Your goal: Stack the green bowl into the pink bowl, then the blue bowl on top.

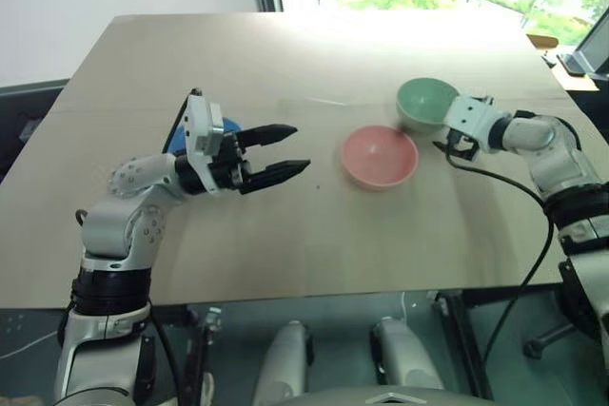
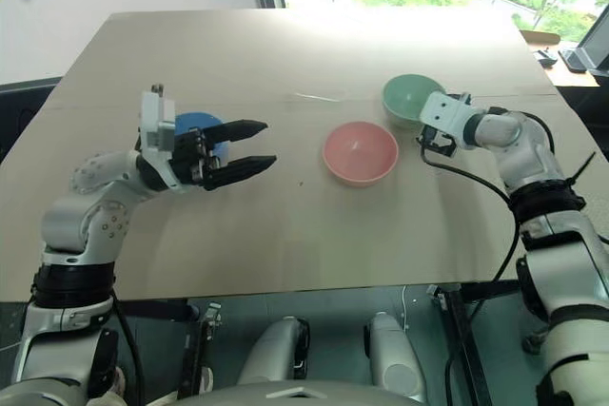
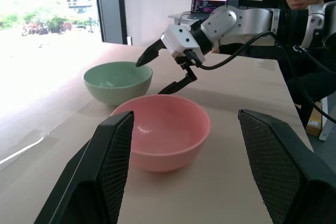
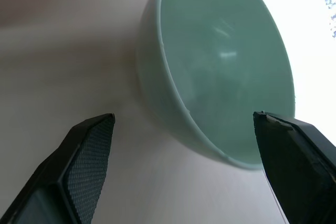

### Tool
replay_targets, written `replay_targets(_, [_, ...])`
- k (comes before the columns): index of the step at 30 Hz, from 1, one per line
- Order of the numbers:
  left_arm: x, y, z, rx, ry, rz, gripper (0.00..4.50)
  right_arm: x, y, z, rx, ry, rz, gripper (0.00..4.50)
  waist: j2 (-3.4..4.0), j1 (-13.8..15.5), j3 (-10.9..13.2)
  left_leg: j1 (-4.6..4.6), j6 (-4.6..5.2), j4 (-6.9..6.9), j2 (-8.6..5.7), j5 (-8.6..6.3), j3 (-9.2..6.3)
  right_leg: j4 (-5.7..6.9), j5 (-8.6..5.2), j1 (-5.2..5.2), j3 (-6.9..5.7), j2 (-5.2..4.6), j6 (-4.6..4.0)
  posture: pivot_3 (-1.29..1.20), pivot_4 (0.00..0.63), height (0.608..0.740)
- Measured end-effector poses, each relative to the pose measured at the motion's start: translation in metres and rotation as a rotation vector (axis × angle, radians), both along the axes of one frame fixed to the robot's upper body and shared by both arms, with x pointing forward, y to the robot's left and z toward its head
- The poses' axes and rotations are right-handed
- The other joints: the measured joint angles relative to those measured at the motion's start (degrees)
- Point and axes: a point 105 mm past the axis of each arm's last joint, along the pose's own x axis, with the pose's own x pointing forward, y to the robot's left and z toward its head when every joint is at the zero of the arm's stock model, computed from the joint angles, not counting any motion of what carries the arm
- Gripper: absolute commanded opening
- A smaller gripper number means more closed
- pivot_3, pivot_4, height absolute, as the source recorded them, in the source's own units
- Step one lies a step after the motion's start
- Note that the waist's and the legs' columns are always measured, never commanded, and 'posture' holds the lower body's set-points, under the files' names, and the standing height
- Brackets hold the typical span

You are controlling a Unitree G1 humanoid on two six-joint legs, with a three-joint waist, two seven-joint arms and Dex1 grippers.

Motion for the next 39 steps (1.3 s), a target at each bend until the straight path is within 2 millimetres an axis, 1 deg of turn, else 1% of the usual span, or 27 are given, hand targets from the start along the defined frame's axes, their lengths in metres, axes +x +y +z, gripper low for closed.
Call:
replay_targets(1, [-0.001, 0.001, -0.001, -0.001, 0.002, 0.008, 3.36, 0.003, 0.001, -0.001, -0.002, -0.003, 0.0, 3.89, -0.01, 0.2, 0.0, 0.0, 0.0, 0.01, -0.02, 0.0, -0.02, 0.0, 0.0, 0.01, -0.01, -0.01, 0.0, 0.0, 0.15, 0.74])
replay_targets(2, [-0.001, 0.001, -0.001, -0.001, 0.001, 0.011, 3.36, 0.004, 0.002, -0.001, -0.003, -0.003, -0.003, 3.71, -0.01, 0.2, 0.0, 0.0, 0.0, 0.01, -0.02, 0.0, -0.01, -0.01, 0.0, 0.01, -0.01, -0.02, 0.0, 0.0, 0.15, 0.74])
replay_targets(3, [-0.003, 0.001, -0.001, -0.001, -0.002, 0.017, 3.36, 0.005, 0.001, -0.003, -0.011, -0.002, -0.006, 3.36, -0.02, 0.5, 0.0, 0.0, 0.0, 0.02, -0.03, 0.0, -0.03, 0.0, 0.0, 0.02, -0.02, -0.03, 0.0, 0.0, 0.15, 0.74])
replay_targets(4, [-0.004, 0.002, -0.002, 0.001, -0.005, 0.022, 3.36, 0.007, 0.001, -0.004, -0.013, 0.001, -0.007, 2.92, -0.01, 0.5, 0.0, 0.0, 0.0, 0.02, -0.04, 0.0, -0.02, 0.0, 0.0, 0.02, -0.02, -0.03, 0.0, 0.0, 0.15, 0.74])
replay_targets(5, [-0.005, 0.002, -0.002, 0.001, -0.006, 0.024, 3.36, 0.007, 0.0, -0.005, -0.014, 0.003, -0.008, 2.64, -0.01, 0.5, 0.0, 0.0, 0.0, 0.02, -0.04, 0.0, -0.02, 0.01, 0.0, 0.02, -0.02, -0.04, 0.0, 0.0, 0.15, 0.74])
replay_targets(7, [-0.006, 0.003, -0.003, 0.0, -0.007, 0.039, 3.36, 0.007, -0.001, -0.007, -0.017, 0.01, -0.005, 1.89, -0.01, 0.4, 0.0, 0.01, 0.0, 0.02, -0.03, 0.0, -0.02, 0.02, 0.0, 0.02, -0.02, -0.03, 0.0, 0.0, 0.15, 0.74])
replay_targets(8, [-0.005, 0.005, -0.002, -0.003, -0.009, 0.048, 3.36, 0.007, -0.001, -0.009, -0.018, 0.016, -0.002, 1.34, 0.0, 0.4, 0.0, 0.01, 0.0, 0.02, -0.03, 0.0, -0.03, 0.03, 0.0, 0.02, -0.02, -0.03, 0.0, 0.0, 0.15, 0.74])
replay_targets(9, [-0.005, 0.006, -0.002, -0.004, -0.011, 0.053, 3.36, 0.007, -0.001, -0.009, -0.018, 0.018, 0.001, 1.1, 0.0, 0.3, 0.0, 0.01, 0.0, 0.02, -0.03, 0.0, -0.02, 0.03, 0.0, 0.02, -0.02, -0.03, 0.0, 0.0, 0.15, 0.74])
replay_targets(11, [-0.006, 0.007, -0.001, -0.006, -0.015, 0.061, 3.36, 0.006, 0.0, -0.009, -0.02, 0.022, 0.018, 0.3, 0.0, 0.2, 0.0, 0.02, 0.0, 0.02, -0.03, 0.0, -0.01, 0.04, 0.0, 0.02, -0.01, -0.03, 0.0, 0.0, 0.15, 0.74])
replay_targets(12, [-0.006, 0.007, -0.001, -0.005, -0.016, 0.061, 3.36, 0.005, 0.002, -0.009, -0.019, 0.029, 0.033, 0.04, 0.0, 0.1, 0.0, 0.02, 0.0, 0.02, -0.03, 0.0, -0.02, 0.03, 0.0, 0.02, -0.02, -0.03, 0.0, 0.0, 0.15, 0.74])
replay_targets(15, [-0.007, 0.006, -0.002, -0.005, -0.018, 0.059, 3.36, 0.002, 0.009, -0.007, -0.003, 0.037, 0.086, 0.04, 0.01, 0.0, 0.0, 0.02, 0.0, 0.02, -0.03, 0.0, -0.02, 0.05, 0.0, 0.02, -0.01, -0.02, 0.0, 0.0, 0.15, 0.74])
replay_targets(17, [-0.007, 0.006, -0.001, -0.006, -0.02, 0.059, 3.36, 0.0, 0.013, -0.003, -0.003, 0.033, 0.123, 0.04, 0.05, 0.0, 0.1, 0.02, 0.0, 0.02, -0.03, 0.0, -0.01, 0.06, 0.0, 0.02, -0.01, -0.03, 0.0, 0.0, 0.15, 0.74])
replay_targets(19, [-0.007, 0.006, -0.001, -0.006, -0.026, 0.057, 3.36, -0.003, 0.016, 0.01, -0.007, 0.004, 0.166, 0.04, 0.08, 0.0, 0.1, 0.02, 0.0, 0.02, -0.03, 0.0, -0.02, 0.05, 0.0, 0.02, -0.01, -0.03, 0.0, 0.0, 0.15, 0.74])
replay_targets(21, [-0.008, 0.006, 0.0, -0.007, -0.034, 0.055, 3.36, -0.008, 0.019, 0.027, 0.038, -0.02, 0.207, 0.04, 0.08, 0.1, 0.1, 0.02, 0.0, 0.01, -0.02, 0.0, -0.04, 0.04, 0.0, 0.02, -0.02, -0.03, 0.0, 0.0, 0.15, 0.74])
replay_targets(23, [-0.007, 0.007, -0.001, -0.008, -0.033, 0.057, 3.36, -0.023, 0.031, 0.045, 0.121, -0.012, 0.281, 0.04, 0.08, 0.3, 0.1, 0.01, 0.0, 0.01, 0.01, 0.0, -0.08, 0.05, 0.0, 0.02, -0.03, -0.02, 0.0, 0.0, 0.15, 0.74])
replay_targets(25, [-0.006, 0.008, -0.002, -0.01, -0.028, 0.062, 3.36, -0.043, 0.049, 0.056, 0.179, 0.011, 0.361, 0.04, 0.08, 0.4, 0.1, 0.01, 0.01, 0.02, 0.03, 0.0, -0.17, 0.08, 0.0, 0.02, -0.04, -0.01, 0.0, 0.0, 0.15, 0.74])
replay_targets(26, [-0.005, 0.008, -0.002, -0.01, -0.028, 0.065, 3.36, -0.057, 0.062, 0.057, 0.197, 0.033, 0.415, 0.04, 0.08, 0.5, 0.1, 0.01, 0.01, 0.03, 0.03, -0.01, -0.22, 0.08, 0.0, 0.03, -0.06, -0.01, 0.0, 0.0, 0.15, 0.74])
replay_targets(27, [-0.004, 0.009, -0.002, -0.01, -0.029, 0.066, 3.36, -0.066, 0.069, 0.056, 0.211, 0.056, 0.44, 0.04, 0.09, 0.6, 0.1, 0.01, 0.01, 0.04, 0.02, -0.01, -0.31, 0.1, 0.0, 0.03, -0.06, 0.0, 0.0, 0.0, 0.15, 0.74])
replay_targets(29, [-0.001, 0.01, -0.003, -0.009, -0.032, 0.082, 3.36, -0.089, 0.088, 0.051, 0.231, 0.122, 0.5, 0.04, 0.09, 0.9, 0.1, 0.01, 0.01, 0.08, 0.0, -0.01, -0.36, 0.11, 0.0, 0.04, -0.09, -0.01, 0.0, 0.0, 0.15, 0.74])
replay_targets(30, [0.001, 0.009, -0.003, -0.011, -0.034, 0.087, 3.36, -0.097, 0.095, 0.047, 0.233, 0.154, 0.52, 0.04, 0.08, 1.1, 0.1, 0.01, 0.01, 0.13, -0.01, -0.01, -0.35, 0.12, 0.0, 0.05, -0.09, -0.01, 0.0, 0.0, 0.15, 0.74])
replay_targets(31, [0.003, 0.007, -0.003, -0.003, -0.039, 0.097, 3.36, -0.102, 0.101, 0.041, 0.232, 0.186, 0.527, 0.75, 0.08, 1.4, 0.1, 0.02, 0.01, 0.15, -0.04, -0.01, -0.26, 0.12, 0.0, 0.08, -0.1, -0.01, 0.01, 0.0, 0.15, 0.74])
replay_targets(32, [0.003, 0.007, -0.004, 0.0, -0.039, 0.098, 3.36, -0.103, 0.103, 0.039, 0.233, 0.196, 0.528, 0.9, 0.08, 1.4, 0.1, 0.02, 0.01, 0.16, -0.04, -0.01, -0.21, 0.12, 0.0, 0.09, -0.11, -0.01, 0.01, 0.0, 0.15, 0.74])
replay_targets(33, [0.004, 0.005, -0.006, 0.01, -0.037, 0.1, 3.36, -0.105, 0.105, 0.033, 0.232, 0.22, 0.523, 1.21, 0.08, 1.6, 0.1, 0.02, 0.01, 0.16, -0.04, -0.01, -0.17, 0.12, 0.0, 0.1, -0.12, -0.01, 0.01, 0.0, 0.15, 0.74])
replay_targets(36, [0.009, 0.007, -0.008, 0.021, -0.036, 0.126, 3.36, -0.106, 0.105, 0.025, 0.233, 0.258, 0.502, 2.34, 0.08, 1.8, 0.1, 0.0, 0.01, 0.16, -0.04, -0.01, -0.19, 0.1, 0.0, 0.09, -0.15, -0.01, 0.0, 0.0, 0.15, 0.74])
replay_targets(38, [0.016, 0.009, -0.005, 0.033, -0.048, 0.169, 3.36, -0.108, 0.104, 0.024, 0.235, 0.27, 0.492, 3.22, 0.07, 1.8, 0.1, -0.01, 0.01, 0.15, -0.04, -0.01, -0.19, 0.1, 0.0, 0.08, -0.15, -0.01, 0.01, 0.0, 0.15, 0.74])
replay_targets(39, [0.021, 0.011, -0.003, 0.046, -0.061, 0.212, 3.36, -0.111, 0.103, 0.025, 0.234, 0.274, 0.494, 3.58, 0.07, 1.8, 0.1, 0.0, 0.01, 0.15, -0.04, -0.01, -0.2, 0.1, 0.0, 0.08, -0.15, -0.01, 0.0, 0.0, 0.15, 0.74])
